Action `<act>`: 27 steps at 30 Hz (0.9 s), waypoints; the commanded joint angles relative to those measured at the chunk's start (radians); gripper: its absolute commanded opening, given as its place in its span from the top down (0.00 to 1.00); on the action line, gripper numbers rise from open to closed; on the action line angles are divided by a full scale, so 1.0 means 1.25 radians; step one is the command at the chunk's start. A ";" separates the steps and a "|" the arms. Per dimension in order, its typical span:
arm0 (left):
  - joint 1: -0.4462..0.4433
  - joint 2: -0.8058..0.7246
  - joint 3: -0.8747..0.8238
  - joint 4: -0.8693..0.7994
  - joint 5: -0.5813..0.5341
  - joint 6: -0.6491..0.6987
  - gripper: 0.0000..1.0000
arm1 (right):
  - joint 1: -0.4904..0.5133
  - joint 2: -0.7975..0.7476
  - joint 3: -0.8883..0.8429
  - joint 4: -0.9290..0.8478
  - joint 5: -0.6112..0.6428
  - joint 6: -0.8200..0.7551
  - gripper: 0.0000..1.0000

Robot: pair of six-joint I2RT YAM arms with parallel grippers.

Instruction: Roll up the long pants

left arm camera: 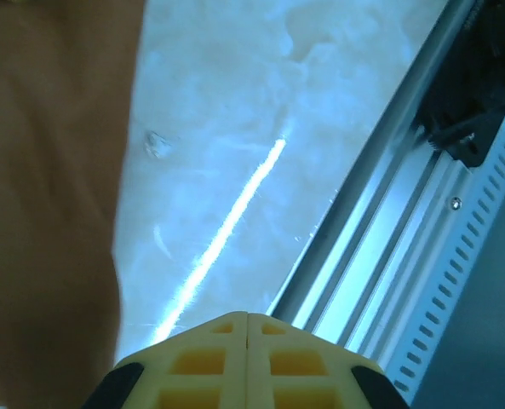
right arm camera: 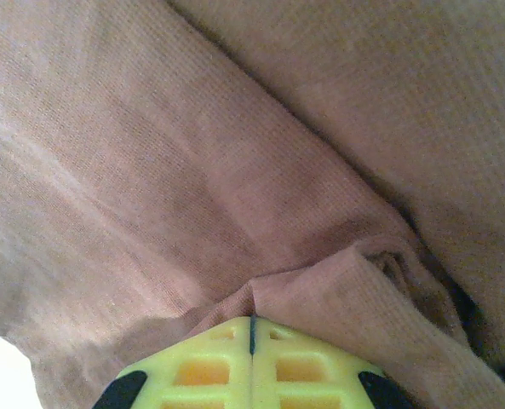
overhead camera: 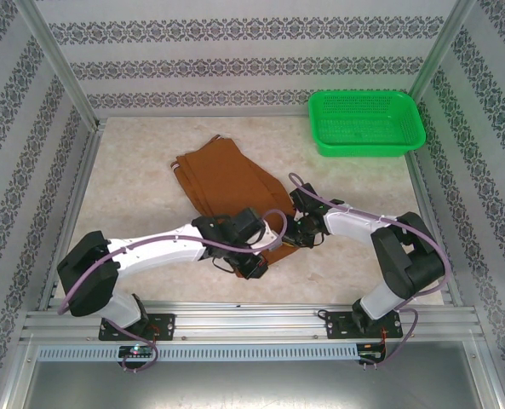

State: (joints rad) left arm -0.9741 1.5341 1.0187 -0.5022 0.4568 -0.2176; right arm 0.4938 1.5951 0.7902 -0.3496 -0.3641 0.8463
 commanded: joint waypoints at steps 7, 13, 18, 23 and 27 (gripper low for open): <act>0.085 0.047 -0.032 -0.008 -0.058 -0.029 1.00 | 0.015 0.048 -0.036 -0.022 0.029 0.011 1.00; 0.131 0.199 -0.053 -0.019 -0.097 -0.012 1.00 | 0.015 0.058 -0.030 -0.029 0.033 0.010 1.00; 0.164 0.284 -0.018 -0.054 -0.222 -0.034 1.00 | 0.014 0.051 -0.037 -0.033 0.036 0.011 1.00; 0.122 0.281 0.056 -0.146 -0.434 -0.065 1.00 | 0.012 0.049 -0.032 -0.037 0.038 0.009 1.00; 0.000 0.052 -0.013 -0.049 -0.549 0.023 0.73 | 0.008 0.049 -0.031 -0.032 0.034 0.005 1.00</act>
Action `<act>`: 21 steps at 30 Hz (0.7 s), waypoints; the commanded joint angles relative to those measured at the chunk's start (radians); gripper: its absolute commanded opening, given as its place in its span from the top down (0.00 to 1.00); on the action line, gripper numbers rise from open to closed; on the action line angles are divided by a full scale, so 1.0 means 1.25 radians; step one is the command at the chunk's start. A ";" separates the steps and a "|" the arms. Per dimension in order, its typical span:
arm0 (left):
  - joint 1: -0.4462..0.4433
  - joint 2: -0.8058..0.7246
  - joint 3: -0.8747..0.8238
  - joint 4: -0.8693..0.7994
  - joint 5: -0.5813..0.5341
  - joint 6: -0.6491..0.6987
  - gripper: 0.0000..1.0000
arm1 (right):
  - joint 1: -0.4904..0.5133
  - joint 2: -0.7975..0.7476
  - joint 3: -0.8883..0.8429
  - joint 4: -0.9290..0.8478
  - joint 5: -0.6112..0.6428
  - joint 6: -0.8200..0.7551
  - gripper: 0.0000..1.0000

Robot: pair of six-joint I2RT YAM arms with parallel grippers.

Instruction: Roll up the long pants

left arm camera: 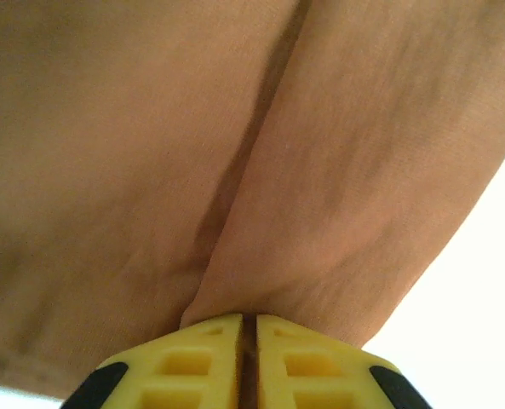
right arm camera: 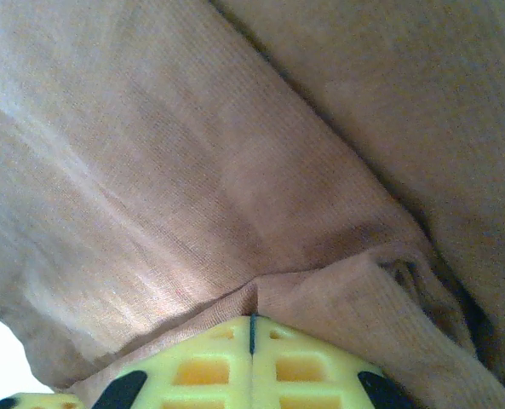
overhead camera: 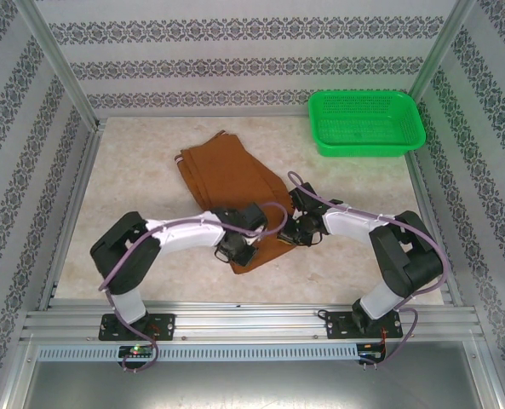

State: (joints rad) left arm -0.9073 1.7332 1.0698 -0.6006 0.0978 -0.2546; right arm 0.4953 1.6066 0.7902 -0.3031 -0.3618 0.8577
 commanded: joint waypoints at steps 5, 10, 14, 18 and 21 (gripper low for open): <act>-0.079 -0.267 -0.131 0.057 -0.211 0.096 0.41 | 0.005 0.039 -0.047 -0.044 0.023 -0.001 1.00; -0.155 -0.212 -0.119 0.080 -0.266 0.126 0.38 | 0.000 0.036 -0.066 -0.020 -0.001 0.004 1.00; -0.197 -0.157 -0.089 0.117 -0.307 0.165 0.40 | -0.008 0.005 -0.082 -0.021 -0.002 0.003 1.00; -0.217 -0.097 -0.054 0.120 -0.357 0.207 0.40 | -0.025 -0.029 -0.098 -0.035 -0.003 -0.010 1.00; -0.219 -0.038 -0.045 0.124 -0.388 0.243 0.40 | -0.042 -0.043 -0.116 -0.035 -0.008 -0.021 1.00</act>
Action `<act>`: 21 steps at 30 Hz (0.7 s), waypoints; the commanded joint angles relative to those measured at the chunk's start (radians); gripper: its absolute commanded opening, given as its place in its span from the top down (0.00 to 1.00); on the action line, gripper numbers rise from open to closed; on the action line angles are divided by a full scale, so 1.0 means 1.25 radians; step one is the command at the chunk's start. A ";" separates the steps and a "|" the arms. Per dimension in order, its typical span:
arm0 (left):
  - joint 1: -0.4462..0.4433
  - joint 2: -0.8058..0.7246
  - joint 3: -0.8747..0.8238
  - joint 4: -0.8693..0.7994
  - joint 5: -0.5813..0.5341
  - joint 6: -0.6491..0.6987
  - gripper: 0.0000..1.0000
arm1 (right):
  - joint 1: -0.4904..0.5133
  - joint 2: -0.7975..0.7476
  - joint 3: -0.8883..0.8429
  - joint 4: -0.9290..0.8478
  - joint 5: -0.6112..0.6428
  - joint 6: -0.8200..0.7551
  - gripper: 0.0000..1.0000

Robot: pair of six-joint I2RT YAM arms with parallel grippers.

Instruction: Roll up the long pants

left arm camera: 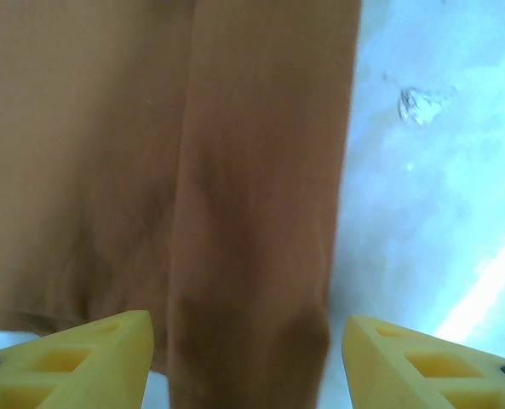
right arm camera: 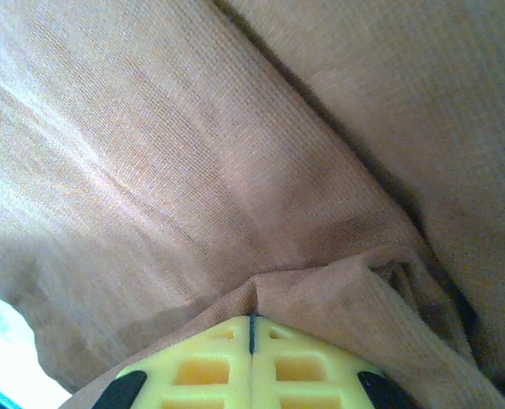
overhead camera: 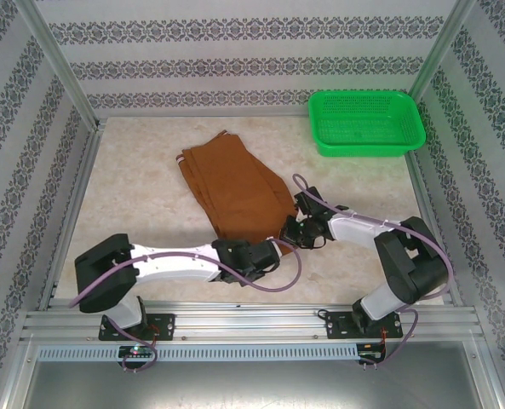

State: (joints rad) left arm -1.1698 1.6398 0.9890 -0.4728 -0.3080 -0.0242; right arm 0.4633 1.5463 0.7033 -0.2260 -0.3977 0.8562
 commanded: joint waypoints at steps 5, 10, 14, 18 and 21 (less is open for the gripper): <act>-0.004 0.133 0.034 0.023 -0.041 0.081 0.40 | -0.040 -0.012 -0.067 -0.090 0.015 -0.026 1.00; 0.002 0.177 0.055 0.014 0.019 0.084 0.40 | -0.048 -0.014 -0.058 -0.094 0.012 -0.034 1.00; 0.035 0.218 0.064 0.013 0.065 0.082 0.40 | -0.050 0.005 -0.050 -0.095 0.006 -0.038 1.00; 0.078 0.269 0.072 0.003 0.099 0.064 0.44 | -0.053 0.017 -0.047 -0.091 0.003 -0.036 1.00; 0.118 0.319 0.093 -0.026 0.129 0.040 0.57 | -0.052 0.025 -0.040 -0.093 0.001 -0.036 1.00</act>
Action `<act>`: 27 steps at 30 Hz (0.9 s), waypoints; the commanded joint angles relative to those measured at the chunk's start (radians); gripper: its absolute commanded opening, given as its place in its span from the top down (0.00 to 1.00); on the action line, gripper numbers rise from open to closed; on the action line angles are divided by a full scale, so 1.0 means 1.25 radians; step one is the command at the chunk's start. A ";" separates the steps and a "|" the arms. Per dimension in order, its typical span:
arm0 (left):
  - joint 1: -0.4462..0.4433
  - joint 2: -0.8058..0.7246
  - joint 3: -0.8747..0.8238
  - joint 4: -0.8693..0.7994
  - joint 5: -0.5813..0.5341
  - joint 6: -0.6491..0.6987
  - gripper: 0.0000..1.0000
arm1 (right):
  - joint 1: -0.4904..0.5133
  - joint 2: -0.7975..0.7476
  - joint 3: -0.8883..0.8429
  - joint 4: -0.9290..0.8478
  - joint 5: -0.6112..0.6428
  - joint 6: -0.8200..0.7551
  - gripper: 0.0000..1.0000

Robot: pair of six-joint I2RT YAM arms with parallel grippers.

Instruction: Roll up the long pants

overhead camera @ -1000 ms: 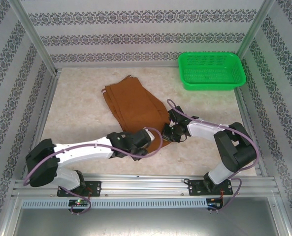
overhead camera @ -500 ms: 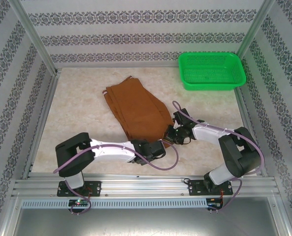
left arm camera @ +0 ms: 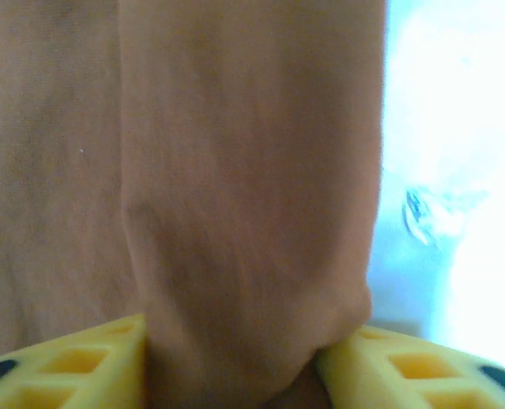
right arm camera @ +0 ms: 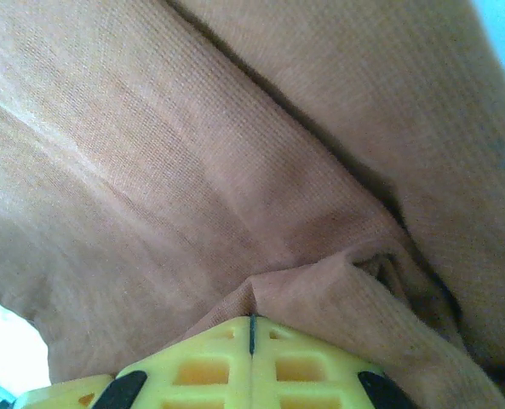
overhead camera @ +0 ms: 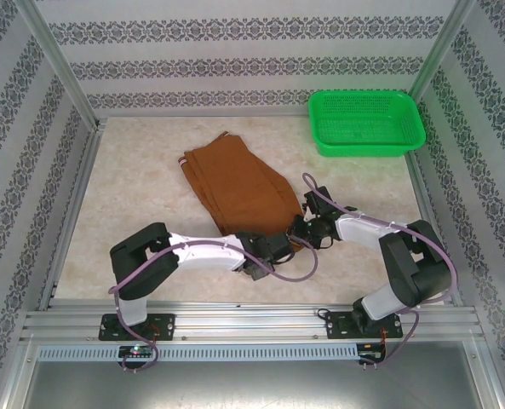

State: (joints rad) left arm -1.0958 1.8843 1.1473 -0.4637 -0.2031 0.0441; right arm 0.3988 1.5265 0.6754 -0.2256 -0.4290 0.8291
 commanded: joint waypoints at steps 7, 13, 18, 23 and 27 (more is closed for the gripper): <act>0.088 0.125 -0.057 -0.007 0.154 -0.016 1.00 | -0.004 0.047 0.001 -0.105 0.028 -0.017 1.00; 0.088 -0.003 -0.068 -0.007 0.431 -0.048 1.00 | -0.083 -0.060 0.050 -0.134 0.051 -0.044 0.83; 0.110 -0.077 -0.054 0.013 0.612 -0.105 1.00 | -0.146 -0.181 0.165 -0.239 0.095 -0.104 0.40; 0.180 -0.112 -0.059 0.092 0.805 -0.202 1.00 | -0.156 -0.251 0.218 -0.320 0.088 -0.139 0.37; 0.249 -0.113 -0.075 0.226 0.989 -0.344 1.00 | -0.154 -0.311 0.208 -0.346 0.064 -0.127 0.39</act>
State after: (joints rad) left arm -0.8368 1.7718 1.0626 -0.3317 0.7658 -0.2203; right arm 0.2066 1.1748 0.9405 -0.5602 -0.3386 0.6930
